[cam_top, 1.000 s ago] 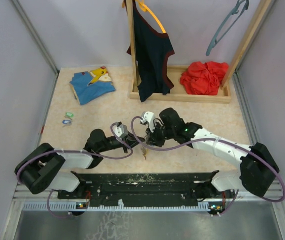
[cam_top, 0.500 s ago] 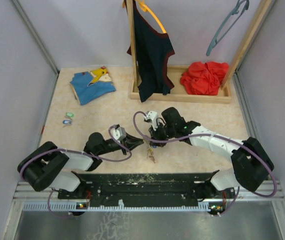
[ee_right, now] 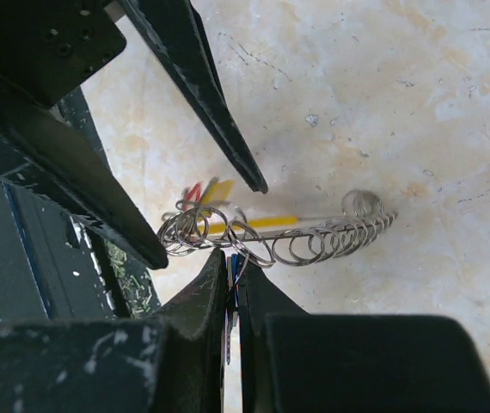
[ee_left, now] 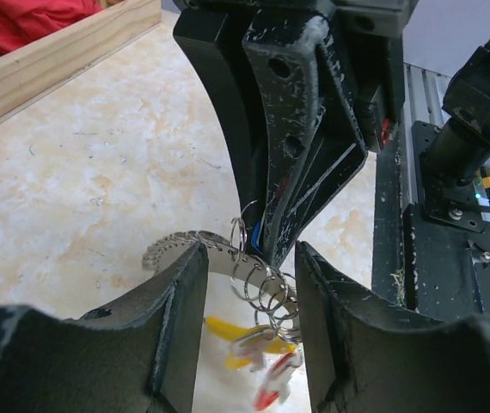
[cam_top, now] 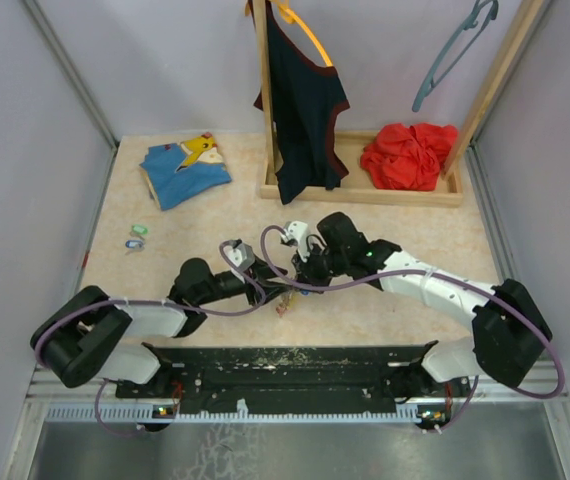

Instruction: Put the keys on the keyring

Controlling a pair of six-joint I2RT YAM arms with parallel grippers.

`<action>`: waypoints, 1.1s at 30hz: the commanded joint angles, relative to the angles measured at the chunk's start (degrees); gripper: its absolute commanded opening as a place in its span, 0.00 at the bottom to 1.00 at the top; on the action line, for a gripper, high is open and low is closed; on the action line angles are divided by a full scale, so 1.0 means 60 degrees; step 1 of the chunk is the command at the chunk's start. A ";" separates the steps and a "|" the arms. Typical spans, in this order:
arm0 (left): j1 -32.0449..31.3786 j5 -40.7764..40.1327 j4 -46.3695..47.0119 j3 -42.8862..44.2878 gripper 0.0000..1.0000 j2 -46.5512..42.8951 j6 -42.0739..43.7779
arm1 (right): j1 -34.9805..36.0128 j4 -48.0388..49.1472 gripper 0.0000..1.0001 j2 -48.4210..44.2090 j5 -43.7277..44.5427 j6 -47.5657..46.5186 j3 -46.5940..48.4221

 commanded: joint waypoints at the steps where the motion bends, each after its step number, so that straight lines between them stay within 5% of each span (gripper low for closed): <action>1: 0.0025 0.0101 -0.0535 0.0288 0.50 -0.0163 -0.0288 | 0.0228 0.0043 0.00 -0.0446 0.0093 -0.0173 0.0709; 14: 0.0032 -0.0011 -0.1059 0.0528 0.38 -0.0276 0.0334 | 0.0467 -0.0193 0.00 -0.0347 -0.0015 -0.0447 0.0884; 33: 0.0032 0.0574 -0.1790 0.0963 0.37 -0.0181 0.0738 | 0.0527 -0.0194 0.00 -0.0286 -0.0030 -0.0397 0.0942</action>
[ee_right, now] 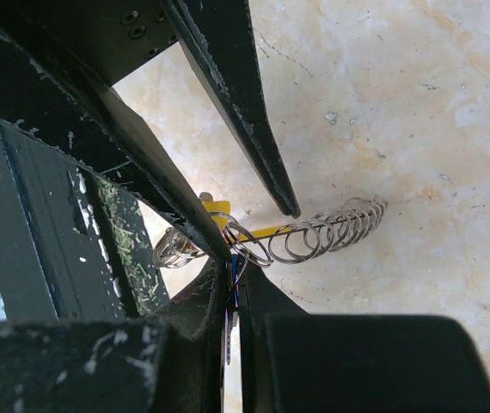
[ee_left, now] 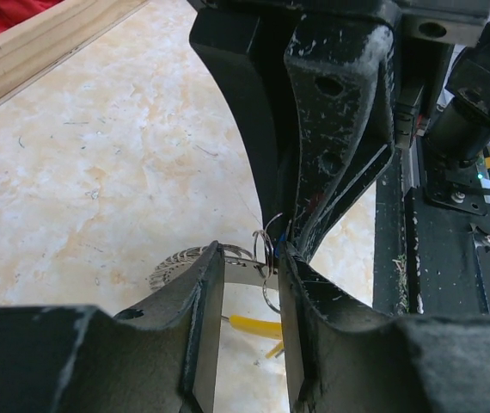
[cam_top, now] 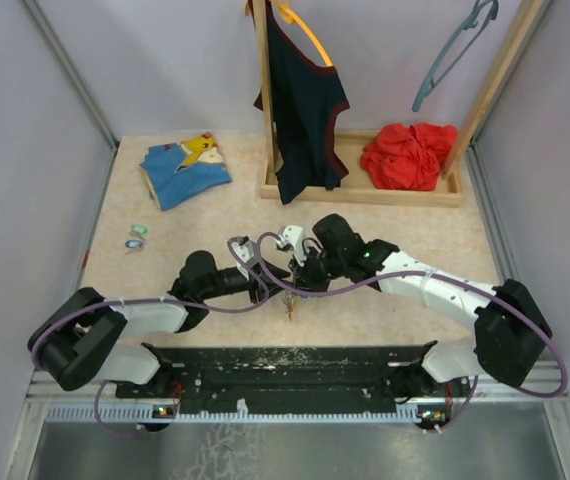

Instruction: Put the keys on the keyring

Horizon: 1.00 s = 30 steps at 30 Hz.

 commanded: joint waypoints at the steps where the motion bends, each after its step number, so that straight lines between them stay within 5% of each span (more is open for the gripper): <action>1: 0.0021 0.0323 -0.0402 0.0444 0.36 0.0106 0.0254 | 0.0090 0.0379 0.00 -0.0271 -0.0180 -0.0053 0.0582; 14: 0.0023 0.0560 -0.0456 0.0545 0.21 0.0613 0.0453 | 0.0193 0.0259 0.00 -0.0252 -0.0289 -0.0110 0.0694; 19: 0.0020 0.0472 -0.0469 0.0544 0.00 0.0811 0.0514 | 0.0204 0.0236 0.00 -0.0330 -0.0362 -0.0101 0.0666; 30: 0.0021 -0.0270 0.1258 -0.0543 0.00 0.0377 0.0475 | -0.0496 0.0622 0.00 -0.0666 -0.0686 0.0934 -0.0189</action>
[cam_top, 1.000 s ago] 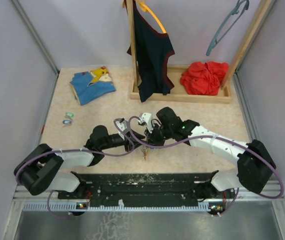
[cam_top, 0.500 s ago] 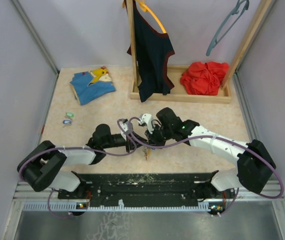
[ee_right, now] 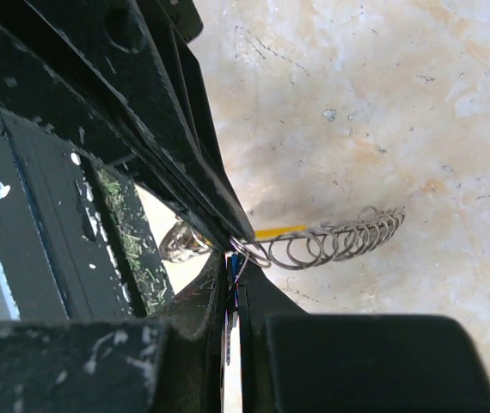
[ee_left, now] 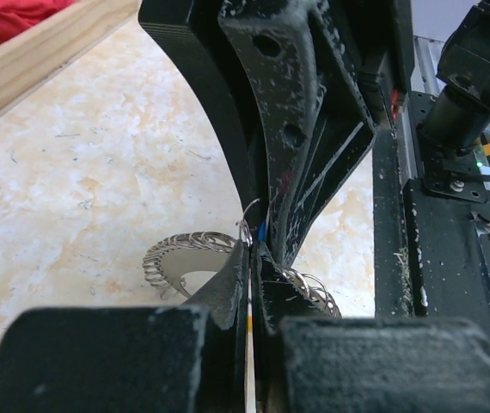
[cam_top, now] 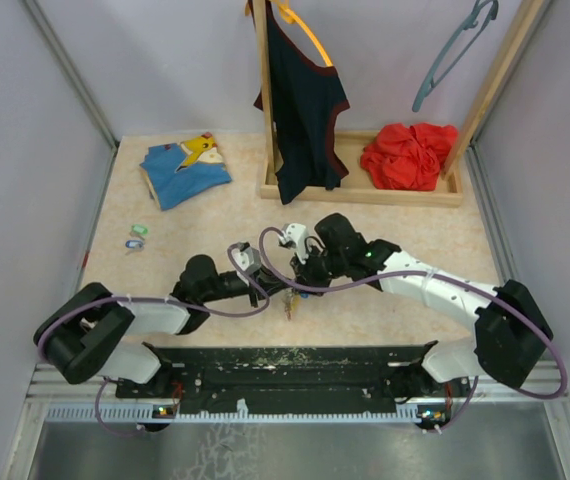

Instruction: Put the keys on the keyring

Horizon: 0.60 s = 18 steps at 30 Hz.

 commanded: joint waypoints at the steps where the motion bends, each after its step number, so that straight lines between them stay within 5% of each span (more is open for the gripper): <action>1: 0.0043 -0.0507 0.0880 -0.0501 0.00 -0.0033 0.0115 | -0.0450 0.0712 0.00 -0.0624 -0.0976 0.0655 -0.0241; 18: 0.0028 0.0045 0.2580 -0.0867 0.00 0.0479 -0.0067 | -0.0826 0.1033 0.00 0.0585 -0.2221 0.1018 -0.0387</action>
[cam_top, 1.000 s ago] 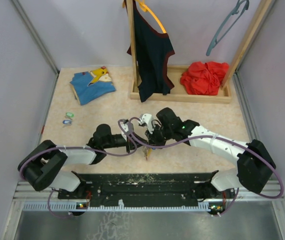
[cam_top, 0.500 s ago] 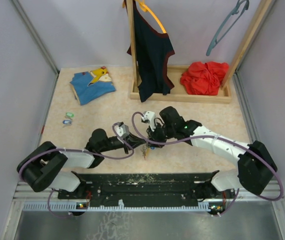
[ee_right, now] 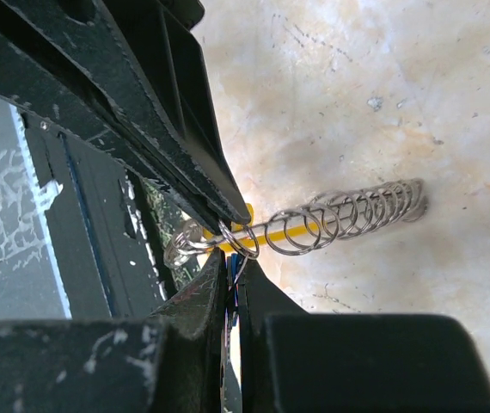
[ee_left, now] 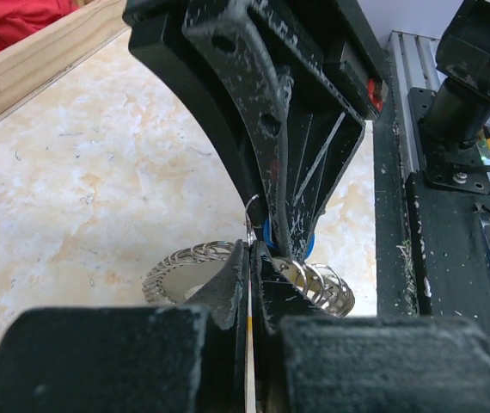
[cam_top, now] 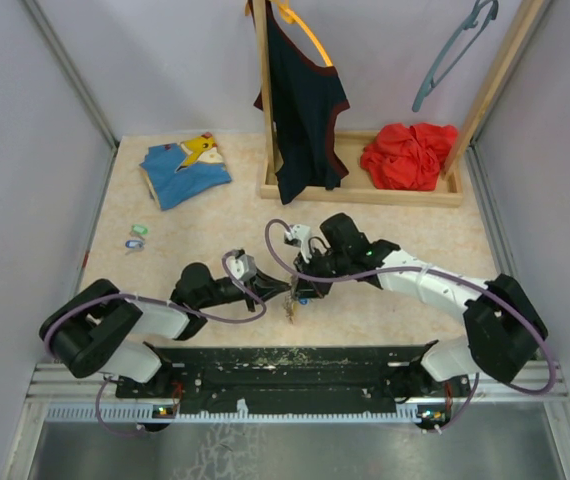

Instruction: Put the keys on the keyring

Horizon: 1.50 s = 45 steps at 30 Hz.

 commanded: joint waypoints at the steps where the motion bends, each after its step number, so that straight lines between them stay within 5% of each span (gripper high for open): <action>1: 0.0043 0.0111 0.1020 -0.0184 0.00 0.0214 -0.0112 | -0.0170 0.0328 0.00 0.0546 -0.0541 0.0208 0.0180; 14: -0.0088 0.0043 0.1316 -0.0308 0.00 0.0203 -0.0210 | -0.0163 0.0987 0.01 0.1166 -0.0501 0.0329 0.0124; 23: -0.0089 -0.0411 0.1649 -0.0572 0.00 0.0096 -0.0193 | -0.0163 0.0717 0.38 0.0277 0.0327 0.0022 -0.0385; 37: -0.0074 -0.0285 0.1328 -0.0578 0.00 -0.0082 -0.0037 | -0.0339 0.2858 0.42 -0.2063 0.1975 -0.0045 -0.1592; 45: -0.0059 -0.0375 -0.0589 -0.0273 0.00 -0.0648 0.0881 | -0.0339 0.3928 0.43 -0.1849 0.1427 -0.0582 -0.1862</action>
